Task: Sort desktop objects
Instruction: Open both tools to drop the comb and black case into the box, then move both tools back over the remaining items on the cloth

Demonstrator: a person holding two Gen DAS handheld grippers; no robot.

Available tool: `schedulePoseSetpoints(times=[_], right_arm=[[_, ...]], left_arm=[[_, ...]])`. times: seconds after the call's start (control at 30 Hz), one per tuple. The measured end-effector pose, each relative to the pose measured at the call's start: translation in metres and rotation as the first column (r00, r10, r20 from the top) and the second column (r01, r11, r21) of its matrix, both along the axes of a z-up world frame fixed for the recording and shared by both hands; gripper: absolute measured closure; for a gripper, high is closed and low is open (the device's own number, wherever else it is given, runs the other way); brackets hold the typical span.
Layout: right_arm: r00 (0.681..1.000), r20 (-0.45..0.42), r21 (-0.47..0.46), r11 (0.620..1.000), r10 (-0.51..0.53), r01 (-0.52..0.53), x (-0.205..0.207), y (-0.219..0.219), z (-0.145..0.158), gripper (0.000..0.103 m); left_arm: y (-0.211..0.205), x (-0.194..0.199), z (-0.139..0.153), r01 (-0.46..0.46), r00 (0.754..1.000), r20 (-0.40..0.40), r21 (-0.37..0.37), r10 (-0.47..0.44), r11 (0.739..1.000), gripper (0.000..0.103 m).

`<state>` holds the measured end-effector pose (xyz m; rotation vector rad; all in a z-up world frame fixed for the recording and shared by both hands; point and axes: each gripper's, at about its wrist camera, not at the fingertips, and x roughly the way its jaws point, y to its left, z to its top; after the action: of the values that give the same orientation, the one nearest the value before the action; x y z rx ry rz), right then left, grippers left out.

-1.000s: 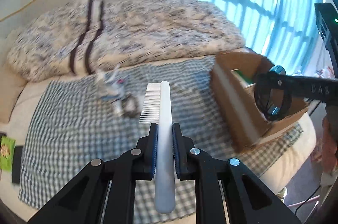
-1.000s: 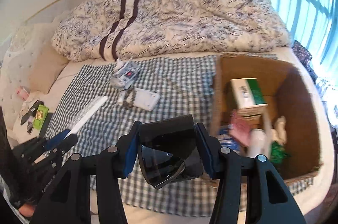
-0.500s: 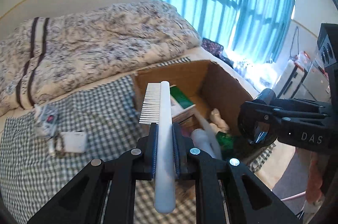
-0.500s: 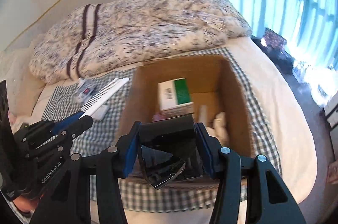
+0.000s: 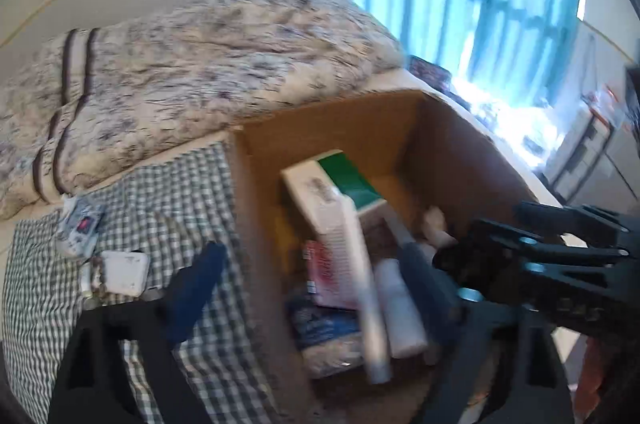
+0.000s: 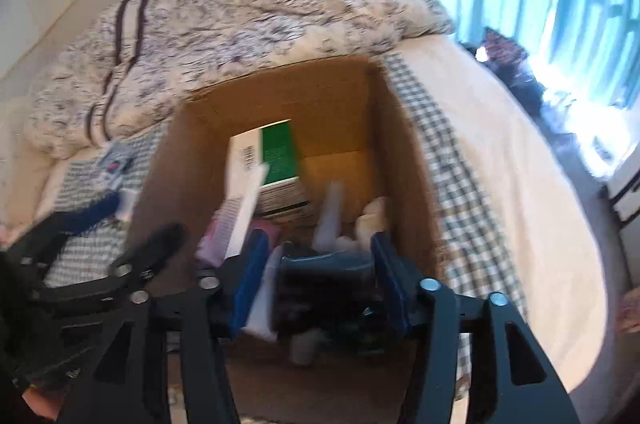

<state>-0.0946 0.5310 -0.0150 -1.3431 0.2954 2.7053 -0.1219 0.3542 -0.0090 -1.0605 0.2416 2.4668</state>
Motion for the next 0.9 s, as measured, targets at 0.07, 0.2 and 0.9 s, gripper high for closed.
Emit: schedulePoseSetpoints(times=[0.07,0.2,0.9], right_arm=[[1.000,-0.017,-0.047,0.999,-0.001,0.000,0.003,0.006,0.002,0.022],[0.999,-0.043,-0.074,0.997,-0.003,-0.001,0.015,0.003,0.013,0.021],[0.954,-0.177,-0.003,0.969,0.243,-0.248,0.108,-0.174,0.099,0.021]], left_arm=[[-0.014,0.000,0.004,-0.011,1.000,0.023,0.065,0.009,0.998,0.002],[-0.035,0.005,0.015,-0.063,0.998,0.026,0.073,0.061,0.995,0.002],[-0.302,0.090,0.095,-0.394,0.916,-0.124,-0.086,0.382,0.915,0.000]])
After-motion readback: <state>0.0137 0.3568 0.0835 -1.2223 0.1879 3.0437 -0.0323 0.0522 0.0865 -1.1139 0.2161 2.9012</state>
